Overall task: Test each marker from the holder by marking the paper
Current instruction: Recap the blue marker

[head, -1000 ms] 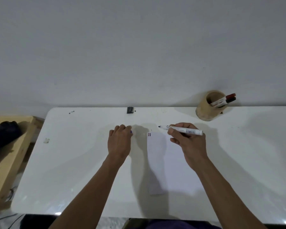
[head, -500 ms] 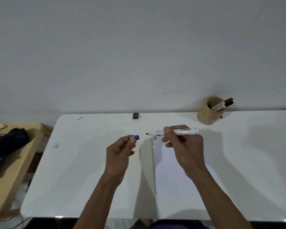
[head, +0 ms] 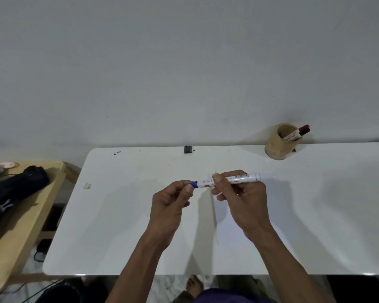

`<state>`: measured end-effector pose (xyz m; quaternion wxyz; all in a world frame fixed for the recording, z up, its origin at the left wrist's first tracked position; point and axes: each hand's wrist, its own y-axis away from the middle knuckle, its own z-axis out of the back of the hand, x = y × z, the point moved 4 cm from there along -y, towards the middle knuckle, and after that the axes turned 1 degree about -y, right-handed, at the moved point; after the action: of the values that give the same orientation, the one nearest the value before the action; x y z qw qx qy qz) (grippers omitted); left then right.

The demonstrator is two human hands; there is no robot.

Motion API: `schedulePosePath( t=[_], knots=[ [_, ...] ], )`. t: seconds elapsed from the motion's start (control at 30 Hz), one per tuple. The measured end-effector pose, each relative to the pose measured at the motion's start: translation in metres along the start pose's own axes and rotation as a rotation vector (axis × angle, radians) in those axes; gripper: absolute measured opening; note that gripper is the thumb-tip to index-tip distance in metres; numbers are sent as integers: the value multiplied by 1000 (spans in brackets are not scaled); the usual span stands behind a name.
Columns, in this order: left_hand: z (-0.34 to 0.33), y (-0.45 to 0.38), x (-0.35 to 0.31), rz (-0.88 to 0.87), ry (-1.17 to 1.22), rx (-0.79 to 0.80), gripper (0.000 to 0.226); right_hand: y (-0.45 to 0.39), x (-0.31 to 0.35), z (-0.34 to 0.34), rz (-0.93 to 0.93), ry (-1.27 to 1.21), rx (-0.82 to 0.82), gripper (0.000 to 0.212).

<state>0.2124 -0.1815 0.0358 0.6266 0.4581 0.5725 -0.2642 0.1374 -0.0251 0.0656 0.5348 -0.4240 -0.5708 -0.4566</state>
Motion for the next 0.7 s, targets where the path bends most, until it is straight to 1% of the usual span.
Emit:
schedulePosePath(
  t=[0.1, 0.17, 0.23, 0.3, 0.4, 0.5, 0.53, 0.57, 0.7],
  knots=[
    [0, 2, -3, -32, -26, 20, 20, 2, -2, 0, -13, -17, 12, 18],
    [0, 2, -5, -52, -35, 26, 18, 3, -4, 0, -21, -37, 14, 18],
    [0, 1, -6, -71, -35, 33, 19, 4, -4, 1, -26, -68, 12, 21],
    [0, 1, -7, -81, -41, 44, 18, 4, -5, 2, -39, -93, 17, 29],
    [3, -1, -8, -82, -64, 50, 11, 4, -5, 2, -102, -158, 45, 34],
    [12, -9, -8, -85, -100, 36, 13, -1, -3, 14, -169, -341, -12, 28],
    [16, -12, -9, -86, -109, 35, 12, -4, 1, 21, -155, -332, -28, 24],
    [20, -15, -11, -88, -122, 40, 11, -6, 6, 30, -119, -246, -19, 22],
    [9, -25, -21, -101, -143, 85, 15, -9, 18, 47, 15, 300, 135, 17]
  ],
)
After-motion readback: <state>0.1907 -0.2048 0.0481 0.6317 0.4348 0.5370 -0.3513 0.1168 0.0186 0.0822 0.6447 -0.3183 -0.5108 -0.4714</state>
